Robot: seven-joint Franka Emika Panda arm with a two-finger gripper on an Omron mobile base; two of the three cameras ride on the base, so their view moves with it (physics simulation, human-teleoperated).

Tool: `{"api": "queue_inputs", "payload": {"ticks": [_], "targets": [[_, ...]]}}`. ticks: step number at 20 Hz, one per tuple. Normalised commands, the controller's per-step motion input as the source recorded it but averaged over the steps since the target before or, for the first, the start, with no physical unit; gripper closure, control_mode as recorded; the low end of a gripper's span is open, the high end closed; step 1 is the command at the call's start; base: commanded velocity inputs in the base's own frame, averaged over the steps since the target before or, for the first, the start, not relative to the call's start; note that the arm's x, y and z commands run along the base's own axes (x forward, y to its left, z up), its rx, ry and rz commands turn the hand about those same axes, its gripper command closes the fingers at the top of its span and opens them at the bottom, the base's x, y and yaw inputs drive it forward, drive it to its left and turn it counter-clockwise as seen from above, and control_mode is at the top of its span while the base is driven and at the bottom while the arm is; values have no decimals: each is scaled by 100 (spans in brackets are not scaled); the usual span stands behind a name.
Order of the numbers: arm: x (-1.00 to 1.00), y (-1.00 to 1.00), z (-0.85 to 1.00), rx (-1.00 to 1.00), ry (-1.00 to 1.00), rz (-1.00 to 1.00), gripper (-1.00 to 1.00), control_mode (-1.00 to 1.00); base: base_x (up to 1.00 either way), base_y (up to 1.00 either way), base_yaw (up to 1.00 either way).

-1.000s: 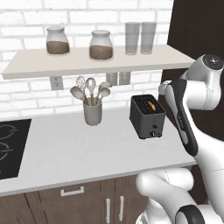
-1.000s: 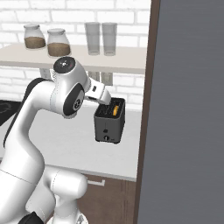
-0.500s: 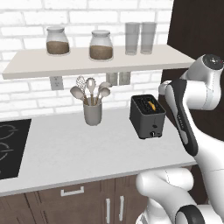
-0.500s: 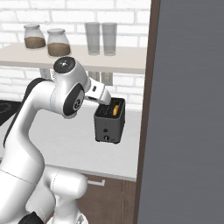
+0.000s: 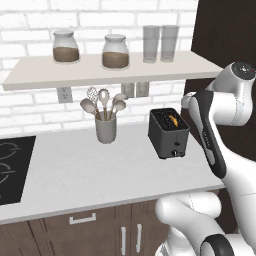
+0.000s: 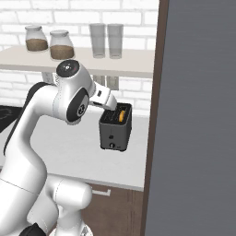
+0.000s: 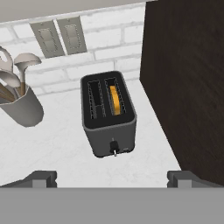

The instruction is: Start the toaster. Once the lever pops up, take the bread to the plate on the dining counter.

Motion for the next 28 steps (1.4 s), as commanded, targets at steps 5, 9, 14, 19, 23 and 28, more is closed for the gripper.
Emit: {"api": "queue_inputs", "payload": {"ticks": [5, 9, 14, 19, 23, 28], "targets": [[0, 0, 0, 0, 0, 0, -100, -100, 0, 0, 0], [0, 0, 0, 0, 0, 0, -100, -100, 0, 0, 0], [0, 0, 0, 0, 0, 0, -100, -100, 0, 0, 0], [0, 0, 0, 0, 0, 0, -100, -100, 0, 0, 0], [0, 0, 0, 0, 0, 0, -100, -100, 0, 0, 0], [0, 0, 0, 0, 0, 0, -100, -100, 0, 0, 0]]}}
